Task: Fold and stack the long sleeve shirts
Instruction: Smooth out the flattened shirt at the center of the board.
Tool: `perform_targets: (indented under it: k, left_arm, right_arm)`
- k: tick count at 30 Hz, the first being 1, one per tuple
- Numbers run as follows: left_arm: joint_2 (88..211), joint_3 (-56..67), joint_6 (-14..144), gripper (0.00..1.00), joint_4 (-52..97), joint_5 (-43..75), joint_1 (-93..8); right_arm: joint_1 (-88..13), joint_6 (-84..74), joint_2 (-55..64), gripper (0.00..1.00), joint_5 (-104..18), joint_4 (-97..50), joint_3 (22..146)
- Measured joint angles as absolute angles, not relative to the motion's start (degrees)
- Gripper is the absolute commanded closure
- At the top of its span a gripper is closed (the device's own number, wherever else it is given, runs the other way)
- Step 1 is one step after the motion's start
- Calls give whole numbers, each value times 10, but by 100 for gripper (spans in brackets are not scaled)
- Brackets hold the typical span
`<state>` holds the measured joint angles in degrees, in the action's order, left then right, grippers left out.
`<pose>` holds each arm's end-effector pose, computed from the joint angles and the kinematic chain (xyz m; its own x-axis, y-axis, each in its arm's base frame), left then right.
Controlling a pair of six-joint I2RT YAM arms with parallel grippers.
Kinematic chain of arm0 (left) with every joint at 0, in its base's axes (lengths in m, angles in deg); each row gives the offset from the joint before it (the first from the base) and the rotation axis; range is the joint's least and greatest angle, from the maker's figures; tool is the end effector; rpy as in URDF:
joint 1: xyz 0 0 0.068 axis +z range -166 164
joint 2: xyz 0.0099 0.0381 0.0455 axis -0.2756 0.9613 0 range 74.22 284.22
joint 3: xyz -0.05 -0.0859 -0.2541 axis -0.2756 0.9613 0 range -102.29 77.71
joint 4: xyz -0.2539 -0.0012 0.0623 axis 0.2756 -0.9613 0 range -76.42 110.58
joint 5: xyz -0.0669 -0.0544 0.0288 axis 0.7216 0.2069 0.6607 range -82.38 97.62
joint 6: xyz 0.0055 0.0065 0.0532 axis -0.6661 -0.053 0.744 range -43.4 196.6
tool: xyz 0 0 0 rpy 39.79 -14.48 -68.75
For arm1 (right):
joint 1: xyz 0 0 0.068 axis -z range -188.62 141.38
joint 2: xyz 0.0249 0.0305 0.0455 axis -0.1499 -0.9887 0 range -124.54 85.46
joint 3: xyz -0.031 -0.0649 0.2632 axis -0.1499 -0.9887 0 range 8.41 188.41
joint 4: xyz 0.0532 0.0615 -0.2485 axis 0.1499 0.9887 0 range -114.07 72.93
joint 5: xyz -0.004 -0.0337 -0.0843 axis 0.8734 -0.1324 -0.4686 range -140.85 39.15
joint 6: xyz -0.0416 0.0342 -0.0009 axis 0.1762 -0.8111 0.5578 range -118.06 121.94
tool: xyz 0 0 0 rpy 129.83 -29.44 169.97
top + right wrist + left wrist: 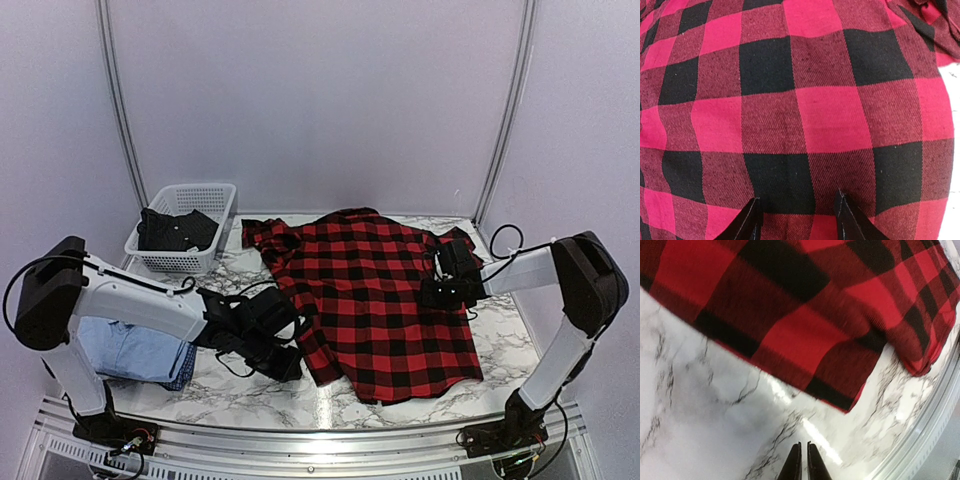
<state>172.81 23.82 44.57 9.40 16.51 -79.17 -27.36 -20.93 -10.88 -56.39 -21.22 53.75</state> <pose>0.1473 -0.3032 0.1546 -0.8051 0.4307 -0.4078 0.5824 0.7042 -0.4060 0.2990 0.0977 0.1350 -0.8079 0.1344 -0.5738 0.0523 0.9862 0.1574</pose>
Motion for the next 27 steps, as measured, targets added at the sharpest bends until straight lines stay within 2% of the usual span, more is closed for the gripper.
perform_targets:
  k: [7, 14, 20, 27]
  left_arm:
    - [1802, 129, 462, 94, 101, 160, -792]
    - [1858, 100, 473, 94, 108, 163, -792]
    - [1856, 116, 475, 94, 130, 166, -793]
    - [1792, 198, 475, 94, 132, 166, -795]
  right_arm:
    - [-289, -209, -93, 51, -571, -172, 539]
    - [-302, -210, -89, 50, -574, -159, 544]
    - [-303, -214, -88, 50, -574, -159, 544]
    - [-298, -216, -88, 50, -575, -165, 535]
